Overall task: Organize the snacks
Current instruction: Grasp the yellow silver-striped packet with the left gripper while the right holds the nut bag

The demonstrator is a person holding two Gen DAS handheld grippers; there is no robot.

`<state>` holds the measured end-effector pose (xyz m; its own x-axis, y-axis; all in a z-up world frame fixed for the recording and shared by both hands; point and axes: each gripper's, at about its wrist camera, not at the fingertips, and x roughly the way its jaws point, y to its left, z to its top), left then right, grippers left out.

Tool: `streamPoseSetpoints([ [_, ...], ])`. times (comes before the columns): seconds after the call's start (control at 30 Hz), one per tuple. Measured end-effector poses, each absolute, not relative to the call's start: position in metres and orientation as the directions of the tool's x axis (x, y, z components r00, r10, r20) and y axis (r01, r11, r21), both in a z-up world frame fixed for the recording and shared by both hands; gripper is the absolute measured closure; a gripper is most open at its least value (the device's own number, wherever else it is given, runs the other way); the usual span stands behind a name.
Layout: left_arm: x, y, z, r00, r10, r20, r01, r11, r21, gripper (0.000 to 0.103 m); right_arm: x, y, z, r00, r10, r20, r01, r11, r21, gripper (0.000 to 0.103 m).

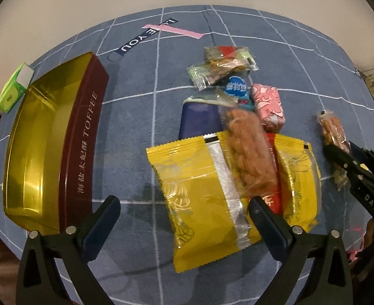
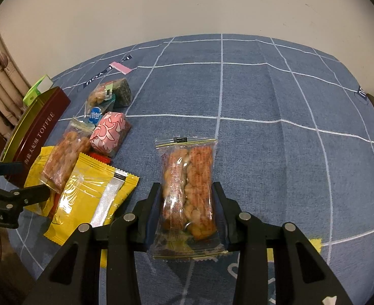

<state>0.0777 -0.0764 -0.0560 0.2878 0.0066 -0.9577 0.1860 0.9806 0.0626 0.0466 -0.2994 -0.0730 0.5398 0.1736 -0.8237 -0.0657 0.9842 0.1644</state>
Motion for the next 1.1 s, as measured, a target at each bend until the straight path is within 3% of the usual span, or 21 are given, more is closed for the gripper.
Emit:
streamPoseSetpoints([
  [0.53,0.082,-0.061,-0.056,0.282,0.019,-0.959,0.163,0.984,0.067,0.001,0.047,-0.300,-0.073,0.540,0.175,-0.823,-0.068,0.984,0.165,0.065],
  [0.63,0.087,-0.056,-0.058,0.258,-0.028,-0.966,0.152,0.988,0.012,0.016,0.047,-0.299,-0.073,0.540,0.174,-0.823,-0.067,0.984,0.164,0.065],
  [0.7,0.090,-0.052,-0.059,0.233,-0.068,-0.970,0.136,0.990,-0.037,0.034,0.047,-0.299,-0.073,0.541,0.173,-0.823,-0.066,0.984,0.163,0.065],
  [1.1,0.087,-0.044,-0.052,0.258,-0.084,-0.962,0.153,0.987,-0.046,0.043,0.048,-0.297,-0.073,0.537,0.162,-0.828,-0.067,0.987,0.149,0.065],
])
